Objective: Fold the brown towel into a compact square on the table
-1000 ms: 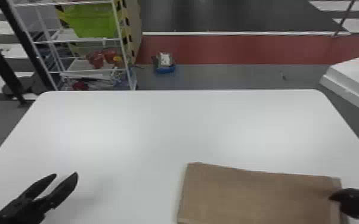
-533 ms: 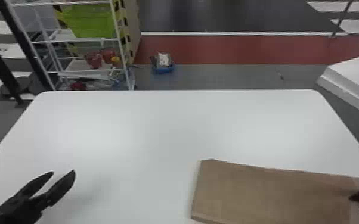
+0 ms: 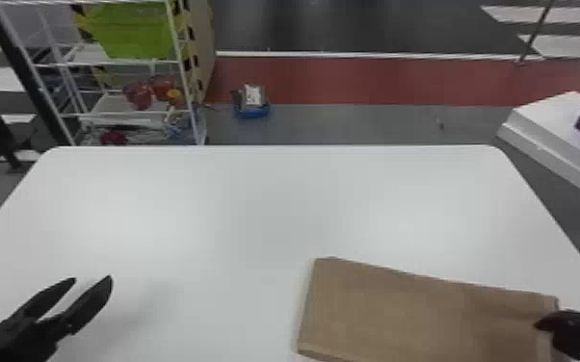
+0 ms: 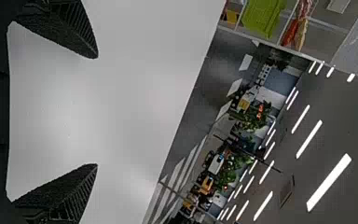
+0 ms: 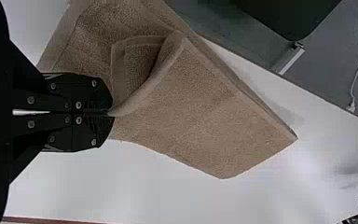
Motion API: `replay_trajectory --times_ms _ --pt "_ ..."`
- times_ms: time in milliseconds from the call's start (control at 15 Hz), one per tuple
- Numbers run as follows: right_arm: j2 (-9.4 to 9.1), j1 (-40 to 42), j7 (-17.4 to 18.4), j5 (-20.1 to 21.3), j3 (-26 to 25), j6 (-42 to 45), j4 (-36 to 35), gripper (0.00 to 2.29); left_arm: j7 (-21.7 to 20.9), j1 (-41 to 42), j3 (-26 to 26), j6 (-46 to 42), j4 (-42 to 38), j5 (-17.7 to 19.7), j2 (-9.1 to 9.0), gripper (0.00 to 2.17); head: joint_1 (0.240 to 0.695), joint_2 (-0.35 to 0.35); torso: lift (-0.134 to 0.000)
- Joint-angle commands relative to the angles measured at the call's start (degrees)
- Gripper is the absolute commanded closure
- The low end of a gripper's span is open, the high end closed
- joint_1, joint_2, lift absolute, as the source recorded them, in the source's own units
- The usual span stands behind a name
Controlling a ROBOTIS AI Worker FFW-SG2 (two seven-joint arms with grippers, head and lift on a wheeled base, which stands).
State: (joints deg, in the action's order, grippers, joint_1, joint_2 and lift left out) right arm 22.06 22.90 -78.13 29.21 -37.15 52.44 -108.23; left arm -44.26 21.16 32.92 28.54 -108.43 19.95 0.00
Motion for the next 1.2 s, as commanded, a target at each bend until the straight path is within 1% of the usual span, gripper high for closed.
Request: replay_trajectory --times_ms 0,67,133,200,267,400,600,733,800,867,933,1067,1133 --pt "0.0 1.6 -0.2 1.4 -0.4 0.2 -0.1 1.54 0.1 -0.1 0.0 0.1 0.1 -0.1 -0.15 0.05 0.695 0.0 -0.134" --pt "0.0 2.2 -0.2 1.5 -1.3 -0.2 -0.1 1.15 0.1 -0.2 0.0 -0.1 0.1 -0.6 -0.15 0.05 0.695 -0.001 -0.134" --pt "0.0 2.6 -0.2 1.2 -2.6 -1.2 -0.1 0.43 0.1 -0.2 -0.1 0.1 0.2 -0.8 -0.15 0.05 0.695 -0.003 -0.134" --pt "0.0 2.9 -0.2 1.4 -3.5 -3.0 -0.1 0.08 0.1 -0.2 -0.1 0.1 0.2 -0.8 -0.15 0.05 0.695 -0.009 -0.134" --pt "0.0 3.0 -0.2 1.0 -4.6 -3.0 0.0 0.02 0.1 -0.3 -0.1 -0.1 0.4 -0.9 -0.15 0.05 0.695 -0.031 -0.134" --pt "0.09 2.8 -0.2 -0.6 -6.1 -3.2 0.2 0.01 0.1 -0.4 -0.4 0.1 0.5 -1.0 -0.15 0.05 0.695 -0.054 -0.134" --pt "-0.27 2.7 -0.2 -2.3 -6.8 -3.9 0.2 0.04 -0.1 -0.3 -0.4 -0.1 0.8 -0.9 -0.15 0.05 0.695 -0.081 -0.134" --pt "-0.62 3.2 -0.2 -6.1 -7.1 -7.9 0.6 0.04 -0.3 -0.2 -0.1 0.1 0.8 -0.9 -0.15 0.05 0.695 -0.085 -0.134" --pt "-1.41 3.2 -0.2 -8.3 -7.3 -13.4 0.5 0.04 -0.4 -0.2 -0.1 -0.1 0.8 -0.9 -0.15 0.05 0.695 -0.085 -0.134" --pt "-1.76 3.4 -0.2 -11.6 -7.6 -23.6 -0.2 0.03 -0.5 -0.2 -0.1 -0.1 0.8 -0.9 -0.15 0.05 0.695 -0.086 -0.134" --pt "-1.94 4.2 -0.2 -14.8 -7.6 -37.3 -2.5 0.03 -0.6 -0.2 -0.1 -0.1 0.8 -0.9 -0.15 0.05 0.695 -0.092 -0.134" --pt "-4.13 5.7 -0.2 -17.1 -7.6 -59.6 -8.7 0.03 -1.0 -0.2 -0.1 -0.1 0.4 -0.8 -0.15 0.05 0.695 -0.119 -0.134" --pt "-4.31 6.0 -0.2 -17.6 -7.6 -70.7 -11.0 0.04 -1.2 -0.2 -0.1 -0.1 0.3 -0.7 -0.15 0.05 0.695 -0.13 -0.134"
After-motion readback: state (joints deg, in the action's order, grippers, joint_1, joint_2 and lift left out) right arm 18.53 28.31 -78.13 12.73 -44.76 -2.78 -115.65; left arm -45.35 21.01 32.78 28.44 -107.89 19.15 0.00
